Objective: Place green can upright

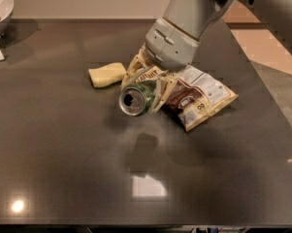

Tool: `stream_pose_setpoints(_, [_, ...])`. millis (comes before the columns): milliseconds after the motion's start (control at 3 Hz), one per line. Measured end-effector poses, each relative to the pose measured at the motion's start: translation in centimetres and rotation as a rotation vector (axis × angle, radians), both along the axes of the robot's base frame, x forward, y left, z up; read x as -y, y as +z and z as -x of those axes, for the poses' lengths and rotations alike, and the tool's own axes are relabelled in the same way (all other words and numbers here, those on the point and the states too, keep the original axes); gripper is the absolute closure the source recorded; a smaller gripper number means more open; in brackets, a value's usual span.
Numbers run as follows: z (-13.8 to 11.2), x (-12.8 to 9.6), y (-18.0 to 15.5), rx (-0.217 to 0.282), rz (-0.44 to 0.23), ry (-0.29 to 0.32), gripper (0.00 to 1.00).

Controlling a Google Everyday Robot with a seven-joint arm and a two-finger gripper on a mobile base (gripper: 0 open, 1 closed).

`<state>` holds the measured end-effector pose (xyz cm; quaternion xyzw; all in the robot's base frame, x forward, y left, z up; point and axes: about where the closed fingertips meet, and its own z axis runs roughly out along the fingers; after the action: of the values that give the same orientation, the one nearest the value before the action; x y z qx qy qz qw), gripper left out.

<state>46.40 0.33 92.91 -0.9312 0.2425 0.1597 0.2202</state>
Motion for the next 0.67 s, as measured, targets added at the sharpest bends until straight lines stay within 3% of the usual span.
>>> stream_pose_setpoints(667, [1.41, 0.39, 0.85, -0.277, -0.113, -0.396, 1.00])
